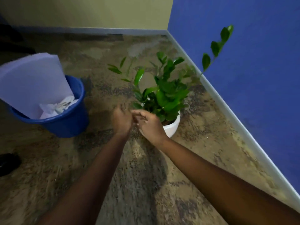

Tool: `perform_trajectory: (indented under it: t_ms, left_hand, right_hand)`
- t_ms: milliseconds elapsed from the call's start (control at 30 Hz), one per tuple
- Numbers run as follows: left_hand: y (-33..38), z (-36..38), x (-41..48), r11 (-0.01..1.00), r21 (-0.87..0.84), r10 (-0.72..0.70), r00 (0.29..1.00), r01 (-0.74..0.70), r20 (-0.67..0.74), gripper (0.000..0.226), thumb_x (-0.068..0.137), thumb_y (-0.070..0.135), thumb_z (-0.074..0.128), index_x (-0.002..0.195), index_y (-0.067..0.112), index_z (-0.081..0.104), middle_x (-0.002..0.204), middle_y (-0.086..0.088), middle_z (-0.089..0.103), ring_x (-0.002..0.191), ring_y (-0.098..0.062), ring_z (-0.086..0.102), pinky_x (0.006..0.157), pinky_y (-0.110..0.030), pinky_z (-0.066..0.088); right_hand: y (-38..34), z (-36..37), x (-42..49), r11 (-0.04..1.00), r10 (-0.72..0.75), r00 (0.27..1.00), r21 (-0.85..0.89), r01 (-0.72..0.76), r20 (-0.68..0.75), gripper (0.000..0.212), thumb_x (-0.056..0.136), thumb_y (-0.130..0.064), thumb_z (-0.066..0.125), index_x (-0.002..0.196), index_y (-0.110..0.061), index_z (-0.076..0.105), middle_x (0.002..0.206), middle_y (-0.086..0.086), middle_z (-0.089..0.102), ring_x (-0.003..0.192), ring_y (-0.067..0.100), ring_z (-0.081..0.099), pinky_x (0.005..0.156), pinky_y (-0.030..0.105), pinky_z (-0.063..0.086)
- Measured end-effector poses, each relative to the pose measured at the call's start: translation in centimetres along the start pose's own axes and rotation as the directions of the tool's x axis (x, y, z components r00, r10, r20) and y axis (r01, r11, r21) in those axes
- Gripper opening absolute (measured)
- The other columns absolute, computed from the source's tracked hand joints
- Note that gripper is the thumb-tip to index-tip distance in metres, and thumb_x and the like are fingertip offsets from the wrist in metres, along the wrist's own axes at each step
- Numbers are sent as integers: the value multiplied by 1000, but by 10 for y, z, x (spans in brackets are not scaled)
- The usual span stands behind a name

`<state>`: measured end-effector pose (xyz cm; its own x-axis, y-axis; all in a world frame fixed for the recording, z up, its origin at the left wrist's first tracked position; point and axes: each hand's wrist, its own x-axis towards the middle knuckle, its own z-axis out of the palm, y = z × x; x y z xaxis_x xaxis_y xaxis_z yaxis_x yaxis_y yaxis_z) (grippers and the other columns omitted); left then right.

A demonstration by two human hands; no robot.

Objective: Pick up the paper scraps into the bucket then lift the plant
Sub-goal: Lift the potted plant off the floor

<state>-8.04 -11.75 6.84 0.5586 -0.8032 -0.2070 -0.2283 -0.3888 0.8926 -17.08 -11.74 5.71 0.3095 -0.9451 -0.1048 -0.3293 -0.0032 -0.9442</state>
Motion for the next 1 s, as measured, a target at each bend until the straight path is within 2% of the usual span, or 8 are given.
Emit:
perform_trajectory:
  t_ms: [67, 200, 267, 333, 600, 800, 900, 1000]
  left_hand:
    - [18, -10, -9, 997, 68, -42, 999, 41, 11, 41, 97, 6, 38, 137, -1, 44, 141, -20, 50, 130, -31, 47, 105, -34, 38]
    - [56, -34, -23, 975, 182, -135, 990, 126, 41, 44, 98, 7, 38, 141, -3, 38, 145, -22, 43, 134, -34, 43, 111, -38, 34]
    - [76, -46, -27, 962, 211, -185, 982, 173, 40, 44, 99, 7, 38, 141, -4, 38, 146, -23, 43, 134, -35, 42, 110, -39, 33]
    - [94, -56, -28, 951, 241, -207, 977, 192, 38, 43, 99, 8, 39, 140, -5, 39, 145, -24, 43, 134, -36, 41, 109, -39, 33]
    - [125, -59, 0, 927, 222, -320, 946, 303, 45, 46, 97, 11, 42, 141, -2, 38, 141, -25, 47, 128, -40, 47, 106, -43, 37]
    - [103, -41, 46, 894, 252, -418, 892, 370, 171, 45, 96, 6, 44, 139, -5, 39, 138, -27, 48, 125, -41, 48, 103, -45, 40]
    - [80, -28, 64, 881, 307, -436, 871, 361, 228, 38, 95, 1, 45, 130, -12, 47, 127, -33, 54, 116, -45, 53, 90, -47, 44]
    - [54, -10, 75, 892, 301, -424, 856, 338, 295, 28, 93, -3, 49, 116, -16, 59, 116, -37, 59, 110, -45, 57, 76, -34, 35]
  right_hand:
    - [-12, -25, -22, 993, 31, 998, -114, -25, 52, 34, 90, 7, 45, 114, -3, 67, 119, 12, 67, 111, 20, 62, 97, 25, 48]
    - [-40, -83, -63, 975, 118, 977, -209, -79, 177, 32, 89, 11, 41, 99, 3, 70, 102, 10, 72, 93, 9, 63, 73, -3, 42]
    - [-52, -114, -75, 951, 202, 964, -269, -151, 174, 36, 87, 8, 40, 96, -5, 73, 87, -8, 70, 84, 1, 63, 70, 1, 41]
    - [-64, -144, -80, 922, 279, 950, -314, -225, 139, 37, 86, 5, 41, 93, -11, 74, 82, -13, 65, 75, -7, 57, 64, 1, 39]
    - [-82, -207, -49, 864, 435, 893, -225, -450, -117, 29, 90, 6, 42, 94, -2, 70, 89, 8, 67, 84, 16, 59, 74, 21, 44]
    - [-56, -205, -2, 773, 556, 797, -205, -601, -239, 28, 93, 2, 45, 116, 4, 62, 118, 21, 64, 101, 24, 60, 65, 16, 39]
    - [-38, -197, 22, 663, 657, 717, -277, -696, -232, 36, 95, -7, 46, 130, -5, 53, 133, 17, 55, 121, 30, 52, 84, 25, 39]
    - [-12, -183, 41, 608, 690, 678, -305, -733, -252, 40, 95, -8, 46, 135, -2, 48, 139, 18, 50, 128, 31, 48, 99, 31, 40]
